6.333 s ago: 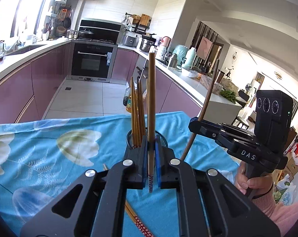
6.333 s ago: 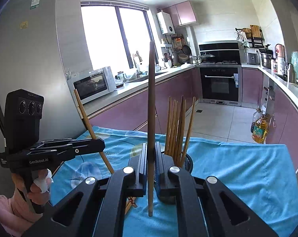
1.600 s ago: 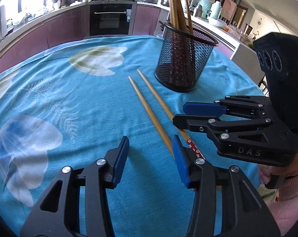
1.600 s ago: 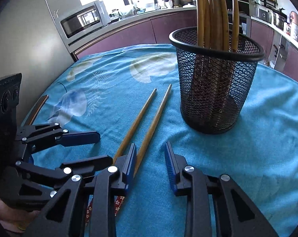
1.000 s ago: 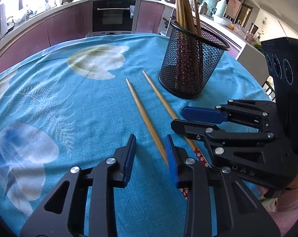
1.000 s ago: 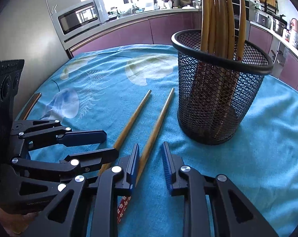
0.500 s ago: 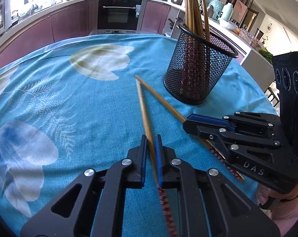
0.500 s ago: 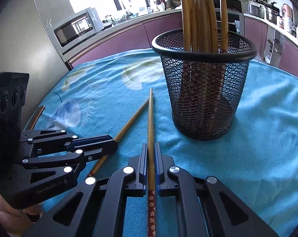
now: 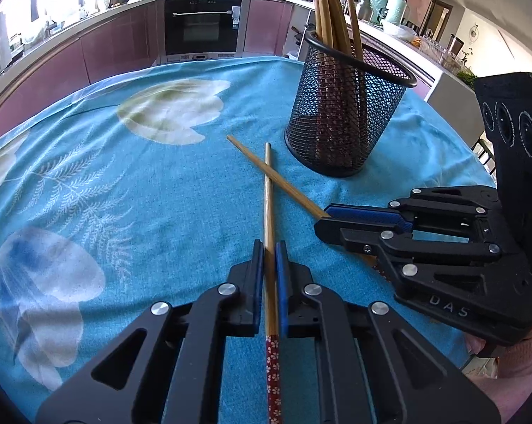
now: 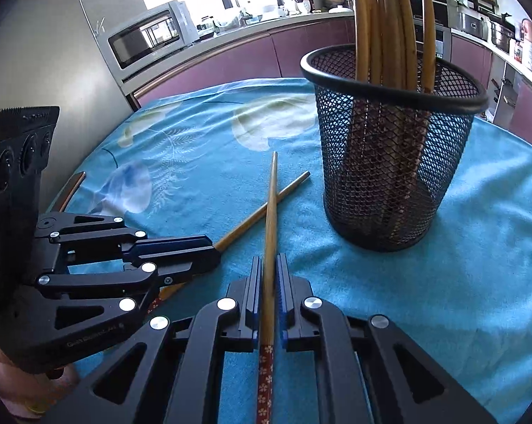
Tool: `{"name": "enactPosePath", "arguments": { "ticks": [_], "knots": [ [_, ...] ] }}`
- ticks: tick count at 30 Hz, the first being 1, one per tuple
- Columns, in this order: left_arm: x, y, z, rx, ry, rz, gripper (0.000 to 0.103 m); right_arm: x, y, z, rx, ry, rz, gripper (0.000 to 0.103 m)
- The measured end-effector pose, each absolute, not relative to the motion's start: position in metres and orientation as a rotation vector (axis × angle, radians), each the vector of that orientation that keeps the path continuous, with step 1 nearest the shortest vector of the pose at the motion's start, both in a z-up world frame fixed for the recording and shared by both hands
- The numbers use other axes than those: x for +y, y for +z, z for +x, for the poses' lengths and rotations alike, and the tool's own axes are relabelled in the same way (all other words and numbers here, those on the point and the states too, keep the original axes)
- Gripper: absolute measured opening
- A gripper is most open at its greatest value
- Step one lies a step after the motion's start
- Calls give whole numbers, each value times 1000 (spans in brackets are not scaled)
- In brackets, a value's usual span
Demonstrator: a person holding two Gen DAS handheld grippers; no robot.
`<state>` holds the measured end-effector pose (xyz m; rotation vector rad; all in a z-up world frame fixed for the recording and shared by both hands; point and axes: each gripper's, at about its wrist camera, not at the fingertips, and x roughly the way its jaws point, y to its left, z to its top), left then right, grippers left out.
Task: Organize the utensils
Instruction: 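Grasp a chopstick with the right tool while the left tool grasps the other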
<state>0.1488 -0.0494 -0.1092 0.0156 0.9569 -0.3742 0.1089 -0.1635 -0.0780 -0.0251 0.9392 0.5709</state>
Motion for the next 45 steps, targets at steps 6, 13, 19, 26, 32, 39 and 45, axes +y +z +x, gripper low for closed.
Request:
{"name": "enactPosePath", "arguments": {
  "ticks": [6, 13, 19, 26, 32, 39, 45],
  "knots": [
    [-53, -109, 151, 948, -360, 28, 8, -162, -79, 109, 926, 560, -50, 7],
    [-53, -108, 148, 944, -351, 20, 8, -165, -79, 109, 925, 559, -27, 6],
    [-52, -109, 148, 940, -347, 14, 8, -167, -79, 109, 928, 565, -9, 6],
    [-50, -108, 147, 940, -346, 4, 8, -170, -77, 106, 924, 583, 14, 6],
    [-48, -105, 145, 934, -353, -11, 7, -175, -71, 103, 907, 602, 42, 6],
    [-41, -98, 140, 923, -372, -51, 7, -181, -64, 98, 887, 623, 76, 6],
    [-36, -90, 136, 910, -387, -88, 7, -188, -56, 92, 857, 636, 98, 6]
  ]
}}
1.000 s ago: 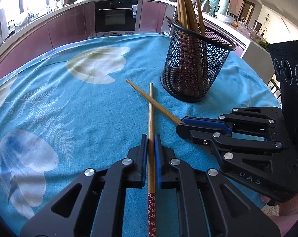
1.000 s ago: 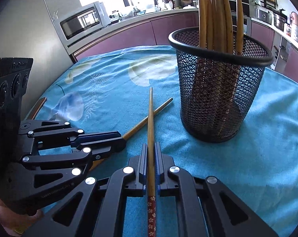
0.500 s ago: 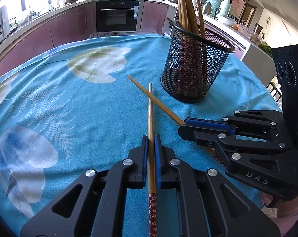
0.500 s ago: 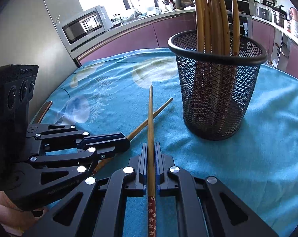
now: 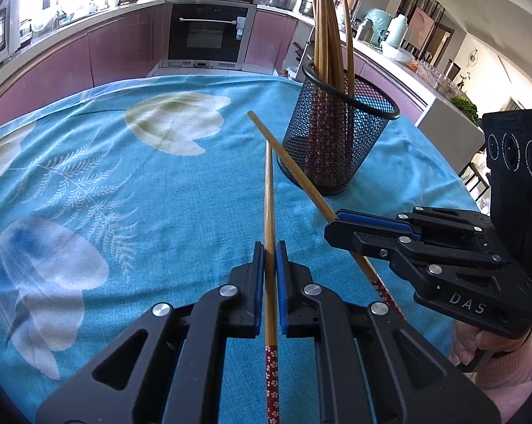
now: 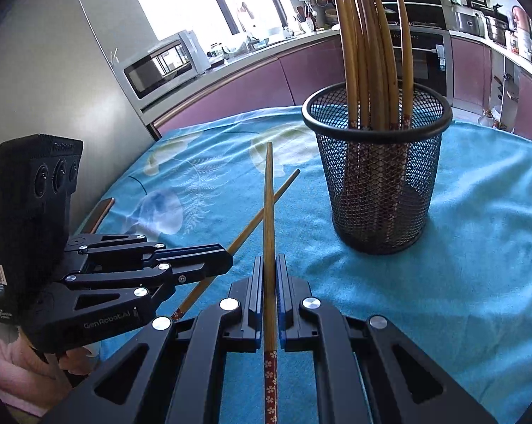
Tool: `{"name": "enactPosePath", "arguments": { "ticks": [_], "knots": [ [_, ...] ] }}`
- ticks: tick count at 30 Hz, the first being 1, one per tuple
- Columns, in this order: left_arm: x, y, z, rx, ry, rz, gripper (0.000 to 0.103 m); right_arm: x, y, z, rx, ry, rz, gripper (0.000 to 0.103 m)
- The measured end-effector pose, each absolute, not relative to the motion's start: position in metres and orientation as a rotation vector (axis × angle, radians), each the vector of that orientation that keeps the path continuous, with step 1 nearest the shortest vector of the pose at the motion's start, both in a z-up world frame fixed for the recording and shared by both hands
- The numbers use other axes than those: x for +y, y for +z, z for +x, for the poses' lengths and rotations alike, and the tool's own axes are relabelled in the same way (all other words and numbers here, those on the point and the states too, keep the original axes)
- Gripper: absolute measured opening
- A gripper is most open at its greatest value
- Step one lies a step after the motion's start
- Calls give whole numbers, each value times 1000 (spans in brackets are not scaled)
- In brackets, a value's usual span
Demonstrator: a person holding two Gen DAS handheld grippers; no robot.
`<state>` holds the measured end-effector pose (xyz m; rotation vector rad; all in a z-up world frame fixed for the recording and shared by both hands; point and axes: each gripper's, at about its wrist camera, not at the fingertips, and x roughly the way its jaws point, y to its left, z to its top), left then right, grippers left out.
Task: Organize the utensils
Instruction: 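Grasp a chopstick with the right tool while the left tool grasps the other, then lift both held chopsticks upright off the cloth toward the mesh cup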
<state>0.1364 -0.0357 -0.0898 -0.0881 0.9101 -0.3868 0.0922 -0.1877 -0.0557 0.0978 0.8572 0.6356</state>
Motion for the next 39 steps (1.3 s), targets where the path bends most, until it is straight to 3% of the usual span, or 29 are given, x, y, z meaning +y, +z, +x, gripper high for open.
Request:
{"name": "enactPosePath", "arguments": {
  "ticks": [39],
  "knots": [
    [-23, -53, 109, 815, -443, -179, 7, -192, -25, 75, 752, 665, 141, 6]
  ]
}}
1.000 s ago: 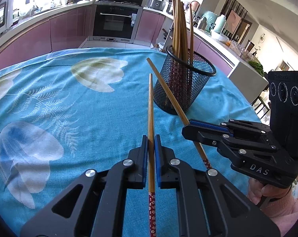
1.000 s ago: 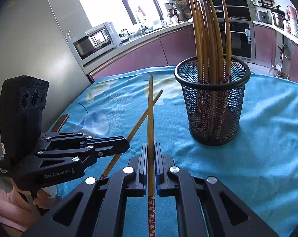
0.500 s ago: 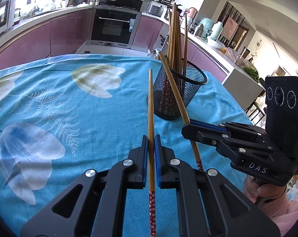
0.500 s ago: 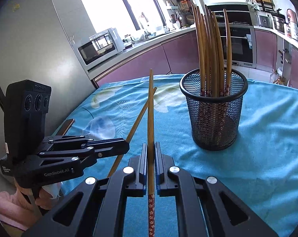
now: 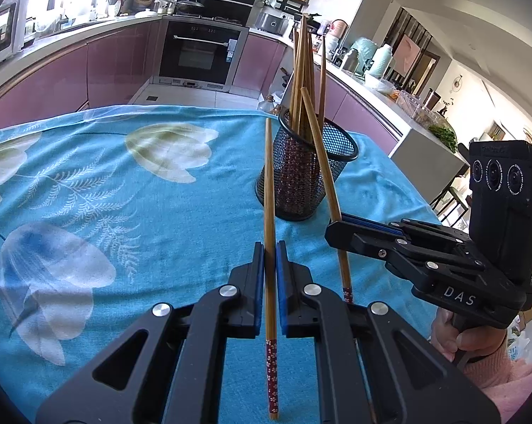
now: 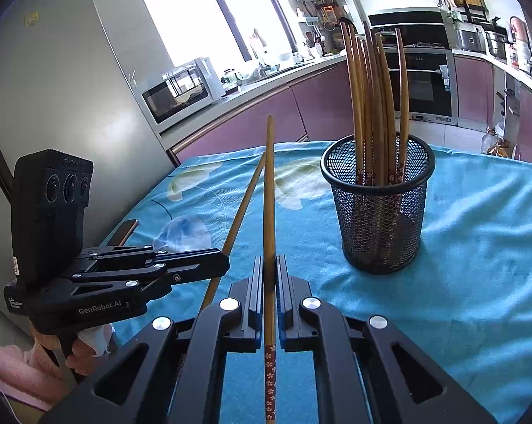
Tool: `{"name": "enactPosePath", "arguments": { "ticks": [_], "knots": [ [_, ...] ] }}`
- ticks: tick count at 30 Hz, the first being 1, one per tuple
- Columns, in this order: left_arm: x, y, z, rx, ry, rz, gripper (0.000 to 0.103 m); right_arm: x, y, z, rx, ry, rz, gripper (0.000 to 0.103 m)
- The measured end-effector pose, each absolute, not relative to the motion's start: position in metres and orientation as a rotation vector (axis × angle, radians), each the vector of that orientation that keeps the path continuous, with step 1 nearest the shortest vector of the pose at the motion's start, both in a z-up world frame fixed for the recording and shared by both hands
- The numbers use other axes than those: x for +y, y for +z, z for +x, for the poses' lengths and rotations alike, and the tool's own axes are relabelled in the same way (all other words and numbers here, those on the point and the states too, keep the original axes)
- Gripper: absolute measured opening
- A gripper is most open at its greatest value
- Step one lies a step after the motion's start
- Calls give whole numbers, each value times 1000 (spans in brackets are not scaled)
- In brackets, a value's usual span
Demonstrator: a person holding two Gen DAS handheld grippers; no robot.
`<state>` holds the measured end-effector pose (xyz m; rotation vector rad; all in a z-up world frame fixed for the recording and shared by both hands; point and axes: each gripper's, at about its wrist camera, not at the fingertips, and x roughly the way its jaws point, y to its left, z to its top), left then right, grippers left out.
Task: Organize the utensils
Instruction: 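Lift both held chopsticks upright off the cloth toward the mesh cup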
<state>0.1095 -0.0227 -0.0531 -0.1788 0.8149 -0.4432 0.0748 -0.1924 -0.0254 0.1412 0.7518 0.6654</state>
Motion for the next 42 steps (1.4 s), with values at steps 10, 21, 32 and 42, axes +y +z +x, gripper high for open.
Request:
{"name": "enactPosePath", "arguments": {
  "ticks": [10, 21, 32, 42],
  "knots": [
    [-23, -46, 105, 800, -459, -185, 7, -199, -21, 71, 735, 663, 155, 6],
    [-23, -42, 104, 789, -471, -186, 7, -201, -18, 72, 724, 658, 166, 6],
    [-27, -35, 102, 774, -489, -181, 7, -208, -15, 72, 710, 647, 176, 6],
    [-29, -31, 104, 766, -499, -178, 7, -210, -11, 71, 699, 644, 176, 6]
  ]
}}
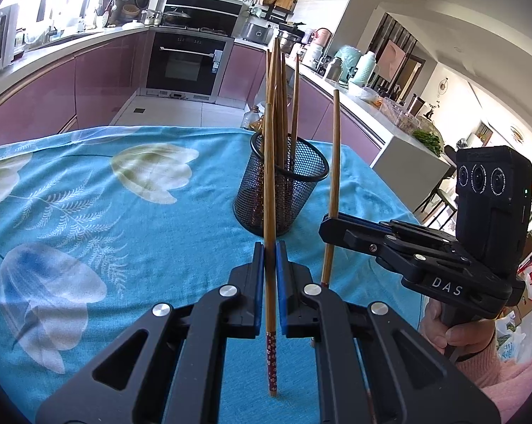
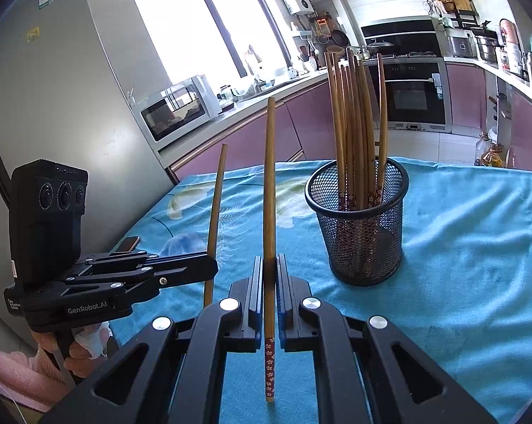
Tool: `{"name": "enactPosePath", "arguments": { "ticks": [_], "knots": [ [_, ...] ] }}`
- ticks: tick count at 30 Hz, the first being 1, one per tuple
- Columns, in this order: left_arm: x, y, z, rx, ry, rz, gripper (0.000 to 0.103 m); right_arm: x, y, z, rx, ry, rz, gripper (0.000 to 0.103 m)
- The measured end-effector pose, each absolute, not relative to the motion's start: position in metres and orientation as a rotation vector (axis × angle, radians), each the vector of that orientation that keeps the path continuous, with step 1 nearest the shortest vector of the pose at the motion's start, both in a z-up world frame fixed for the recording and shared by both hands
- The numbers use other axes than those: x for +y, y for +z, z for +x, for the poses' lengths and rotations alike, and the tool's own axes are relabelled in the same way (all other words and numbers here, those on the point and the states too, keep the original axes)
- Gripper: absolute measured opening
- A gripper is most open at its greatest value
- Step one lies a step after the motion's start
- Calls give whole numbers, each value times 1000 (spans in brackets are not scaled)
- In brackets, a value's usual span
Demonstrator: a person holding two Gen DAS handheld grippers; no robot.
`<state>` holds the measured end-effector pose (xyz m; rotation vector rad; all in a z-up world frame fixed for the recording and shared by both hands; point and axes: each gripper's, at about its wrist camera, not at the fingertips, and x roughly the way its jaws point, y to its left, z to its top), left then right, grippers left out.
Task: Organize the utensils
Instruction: 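Lift both held chopsticks upright off the cloth toward the mesh cup, then carry both upright chopsticks over the mesh cup, tips pointing down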
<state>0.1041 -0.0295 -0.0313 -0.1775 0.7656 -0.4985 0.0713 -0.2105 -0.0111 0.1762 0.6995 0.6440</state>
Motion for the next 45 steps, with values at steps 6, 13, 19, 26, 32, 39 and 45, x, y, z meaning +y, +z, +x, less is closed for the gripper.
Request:
{"name": "enactPosePath", "arguments": {
  "ticks": [6, 13, 19, 26, 32, 39, 45],
  "knots": [
    [-31, -28, 104, 760, -502, -174, 7, -213, -9, 71, 692, 640, 178, 6],
    [-32, -25, 105, 754, -505, -171, 7, -215, -7, 70, 684, 635, 179, 6],
    [-34, -22, 105, 745, -509, -164, 7, -216, -5, 69, 677, 632, 179, 6],
    [-35, -20, 106, 740, -512, -160, 7, -216, -2, 72, 667, 627, 179, 6],
    [-36, -20, 107, 736, -515, -157, 7, -217, -2, 72, 665, 623, 181, 6],
    [-39, -15, 107, 730, -518, -152, 7, -215, -1, 73, 659, 622, 181, 6],
    [-41, -14, 108, 727, -519, -148, 7, -218, 1, 74, 653, 616, 182, 6]
  ]
}}
